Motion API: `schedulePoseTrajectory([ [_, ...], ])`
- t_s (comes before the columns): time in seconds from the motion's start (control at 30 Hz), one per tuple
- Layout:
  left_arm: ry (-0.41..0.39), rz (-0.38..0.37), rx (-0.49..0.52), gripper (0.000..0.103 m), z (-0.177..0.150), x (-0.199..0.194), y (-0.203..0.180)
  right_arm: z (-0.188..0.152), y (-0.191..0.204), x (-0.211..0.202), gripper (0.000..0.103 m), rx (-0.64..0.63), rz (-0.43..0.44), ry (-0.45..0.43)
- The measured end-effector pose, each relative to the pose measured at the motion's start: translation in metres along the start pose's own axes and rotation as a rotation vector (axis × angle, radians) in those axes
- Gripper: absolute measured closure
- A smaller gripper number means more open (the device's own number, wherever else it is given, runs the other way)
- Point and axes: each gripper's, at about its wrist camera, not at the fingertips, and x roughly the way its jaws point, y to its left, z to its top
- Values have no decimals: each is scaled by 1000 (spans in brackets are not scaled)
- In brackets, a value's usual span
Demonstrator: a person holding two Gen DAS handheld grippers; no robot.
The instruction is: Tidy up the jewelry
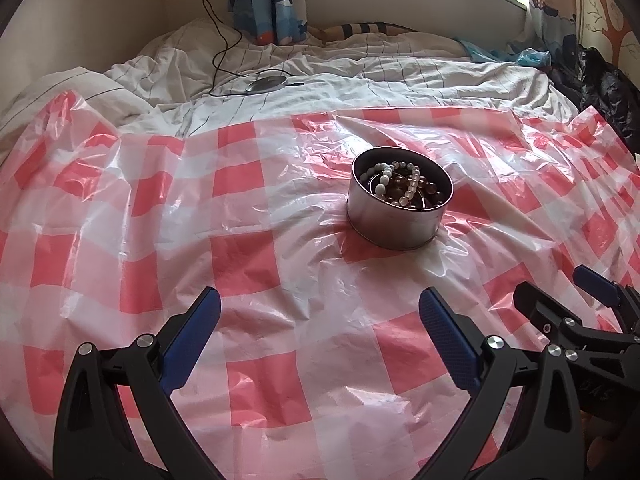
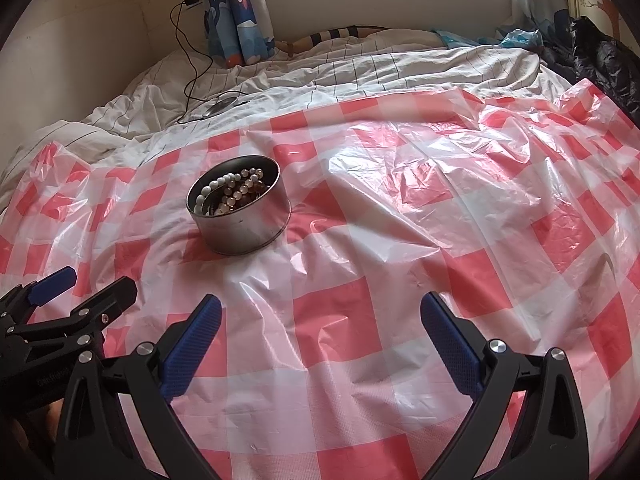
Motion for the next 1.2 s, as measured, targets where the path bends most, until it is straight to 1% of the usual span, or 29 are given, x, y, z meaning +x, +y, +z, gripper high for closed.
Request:
schedulePoseTrajectory([
  [1.2, 21, 22, 8, 8, 2, 1, -3, 0, -2, 0, 8, 0, -2, -1],
])
